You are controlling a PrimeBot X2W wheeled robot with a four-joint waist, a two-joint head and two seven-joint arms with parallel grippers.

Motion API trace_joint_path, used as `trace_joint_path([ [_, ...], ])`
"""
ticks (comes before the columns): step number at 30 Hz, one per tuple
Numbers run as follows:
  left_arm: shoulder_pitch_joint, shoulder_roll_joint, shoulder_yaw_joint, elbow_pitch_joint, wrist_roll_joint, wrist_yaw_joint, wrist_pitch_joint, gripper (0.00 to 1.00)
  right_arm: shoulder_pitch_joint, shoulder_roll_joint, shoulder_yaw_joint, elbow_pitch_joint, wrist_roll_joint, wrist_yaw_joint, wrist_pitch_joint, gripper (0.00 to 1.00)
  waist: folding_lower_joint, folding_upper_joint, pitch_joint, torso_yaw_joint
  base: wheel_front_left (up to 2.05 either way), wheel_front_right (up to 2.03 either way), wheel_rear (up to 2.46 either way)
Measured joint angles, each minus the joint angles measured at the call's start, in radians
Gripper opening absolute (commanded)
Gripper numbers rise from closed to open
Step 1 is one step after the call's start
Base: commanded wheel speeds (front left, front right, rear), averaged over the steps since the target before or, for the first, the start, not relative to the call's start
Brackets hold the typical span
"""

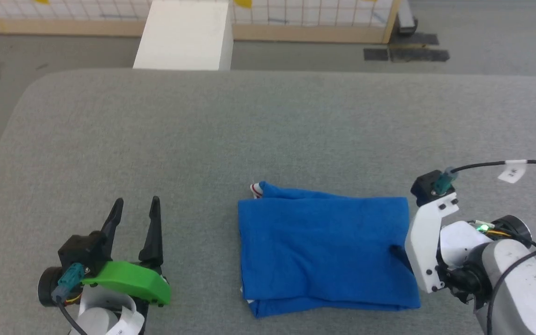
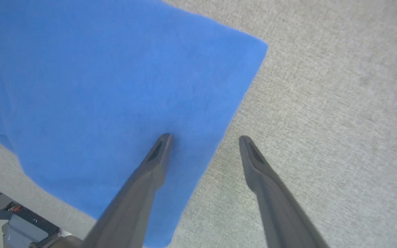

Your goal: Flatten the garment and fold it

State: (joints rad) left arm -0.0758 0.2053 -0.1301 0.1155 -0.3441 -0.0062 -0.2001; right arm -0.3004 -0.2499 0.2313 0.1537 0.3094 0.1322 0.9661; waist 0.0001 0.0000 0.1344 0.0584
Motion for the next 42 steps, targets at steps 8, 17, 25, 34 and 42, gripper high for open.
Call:
trace_joint_path([
  [8,-0.023,-0.014,-0.010,0.002,0.000,0.000,-0.013,1.00,-0.013,0.000,0.037,0.045,-0.006,0.000,0.043,1.00,0.0000,0.0000,0.056,0.033,0.00,0.00,0.00],
  [17,-0.050,-0.019,-0.013,0.017,-0.005,0.000,-0.023,1.00,-0.043,-0.024,0.068,0.055,0.016,0.000,0.054,0.14,-0.0001,0.0000,0.090,0.055,0.00,0.00,0.00],
  [25,-0.057,-0.021,-0.016,0.034,-0.006,0.000,-0.032,1.00,-0.051,-0.033,0.085,0.055,0.055,0.000,0.030,0.00,0.0000,0.0000,0.086,0.055,0.00,0.00,0.00],
  [34,-0.048,-0.019,-0.011,0.037,-0.017,0.007,-0.040,1.00,-0.051,-0.058,0.079,0.045,0.091,0.000,-0.037,0.00,0.0000,0.0000,0.048,0.032,0.00,0.00,0.00],
  [42,-0.032,-0.015,-0.008,0.018,-0.025,0.013,-0.039,1.00,-0.080,-0.150,0.097,0.011,0.132,0.000,-0.012,0.00,0.0000,0.0000,0.031,-0.066,0.00,0.00,0.00],
])
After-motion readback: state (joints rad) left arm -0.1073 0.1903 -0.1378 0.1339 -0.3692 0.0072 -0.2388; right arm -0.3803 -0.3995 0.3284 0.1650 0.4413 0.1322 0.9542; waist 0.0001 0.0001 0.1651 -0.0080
